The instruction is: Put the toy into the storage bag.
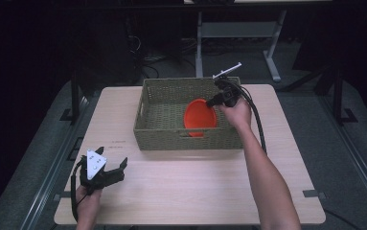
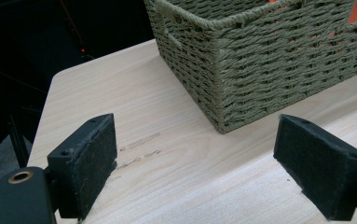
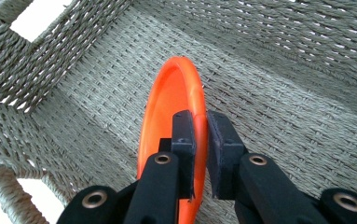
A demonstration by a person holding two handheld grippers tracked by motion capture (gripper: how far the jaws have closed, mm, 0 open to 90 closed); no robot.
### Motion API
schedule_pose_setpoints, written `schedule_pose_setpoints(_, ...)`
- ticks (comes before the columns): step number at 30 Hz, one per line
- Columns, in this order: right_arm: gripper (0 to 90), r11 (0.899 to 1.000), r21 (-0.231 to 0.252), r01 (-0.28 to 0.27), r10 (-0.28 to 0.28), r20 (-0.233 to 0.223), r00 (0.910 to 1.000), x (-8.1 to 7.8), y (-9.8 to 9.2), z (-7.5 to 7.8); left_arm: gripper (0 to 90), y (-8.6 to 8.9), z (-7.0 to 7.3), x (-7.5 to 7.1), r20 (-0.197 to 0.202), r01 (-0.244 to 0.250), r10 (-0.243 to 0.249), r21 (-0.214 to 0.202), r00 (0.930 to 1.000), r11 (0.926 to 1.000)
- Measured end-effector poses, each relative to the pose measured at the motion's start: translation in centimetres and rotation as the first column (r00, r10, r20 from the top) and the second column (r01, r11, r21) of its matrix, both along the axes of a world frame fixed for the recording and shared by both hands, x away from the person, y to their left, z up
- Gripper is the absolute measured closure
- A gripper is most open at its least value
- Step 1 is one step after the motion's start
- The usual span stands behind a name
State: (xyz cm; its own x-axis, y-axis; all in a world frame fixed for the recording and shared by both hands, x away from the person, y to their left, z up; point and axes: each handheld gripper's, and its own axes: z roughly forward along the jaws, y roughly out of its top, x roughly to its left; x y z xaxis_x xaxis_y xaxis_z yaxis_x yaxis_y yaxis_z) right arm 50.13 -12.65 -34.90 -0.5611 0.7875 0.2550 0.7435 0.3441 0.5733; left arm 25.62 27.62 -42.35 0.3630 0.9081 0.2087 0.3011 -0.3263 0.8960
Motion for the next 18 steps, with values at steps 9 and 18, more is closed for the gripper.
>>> schedule_pose_setpoints(9,81.3,0.999,-0.033,-0.001,0.001,-0.011,0.9999,-0.02,-0.2,-0.02,12.7,-0.07,0.0,-0.04,-0.001,0.0,0.0,0.0,1.0,1.0)
schedule_pose_setpoints(18,80.7,1.0,-0.031,-0.003,0.002,-0.02,0.9998,-0.13,-0.28,0.05,12.8,-0.25,0.02,0.11,-0.002,0.006,-0.006,0.004,1.0,1.0)
